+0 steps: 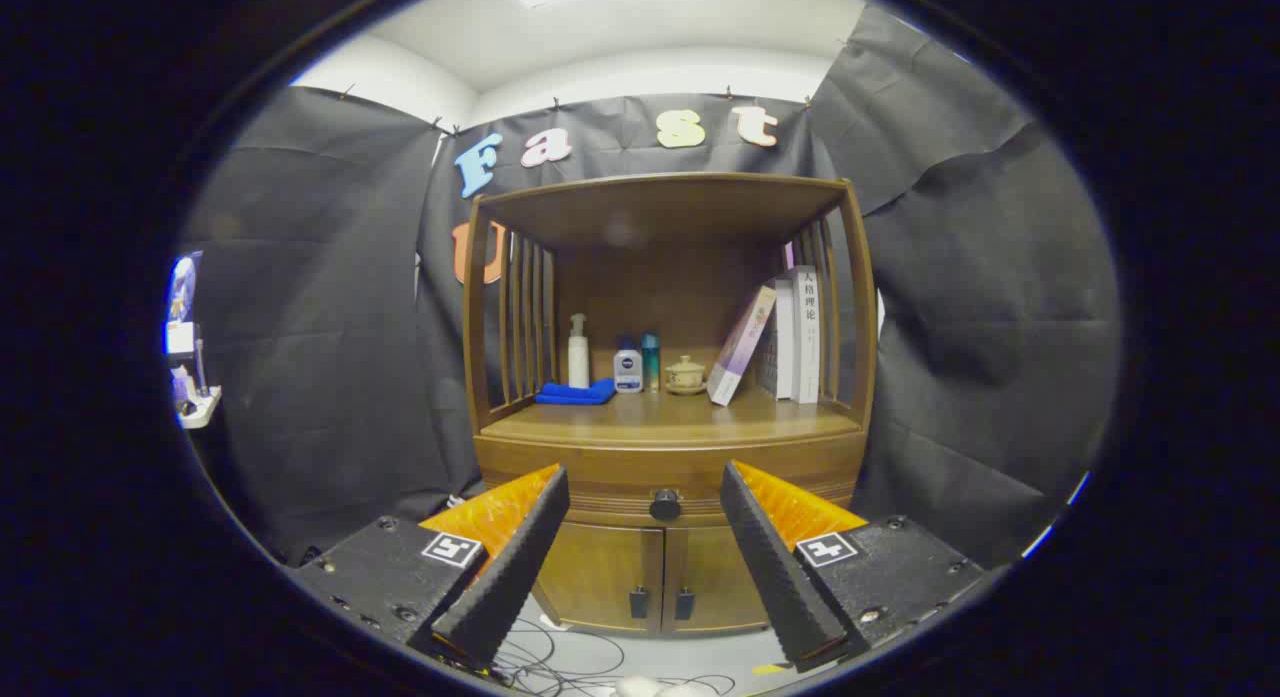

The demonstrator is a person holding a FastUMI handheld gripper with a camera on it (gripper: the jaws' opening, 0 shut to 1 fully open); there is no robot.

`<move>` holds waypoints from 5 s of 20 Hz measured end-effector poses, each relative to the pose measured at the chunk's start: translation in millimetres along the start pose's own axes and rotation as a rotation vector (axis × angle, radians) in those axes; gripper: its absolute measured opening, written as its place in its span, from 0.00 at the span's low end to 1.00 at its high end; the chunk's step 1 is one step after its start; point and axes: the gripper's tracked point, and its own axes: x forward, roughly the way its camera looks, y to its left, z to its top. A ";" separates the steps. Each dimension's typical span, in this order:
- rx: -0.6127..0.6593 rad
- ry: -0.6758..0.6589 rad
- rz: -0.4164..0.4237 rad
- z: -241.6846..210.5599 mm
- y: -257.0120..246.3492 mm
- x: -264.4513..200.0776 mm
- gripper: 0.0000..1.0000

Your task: Pull open the drawer, take out the items inside it, and place them on the countertop above the cabinet.

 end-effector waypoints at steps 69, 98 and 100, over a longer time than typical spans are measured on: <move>0.062 0.235 -0.088 -178.7 -43.1 237.5 0.07; 0.046 0.187 -0.058 -144.0 -33.2 223.5 0.34; 0.051 0.186 -0.056 -145.3 -31.7 212.9 0.33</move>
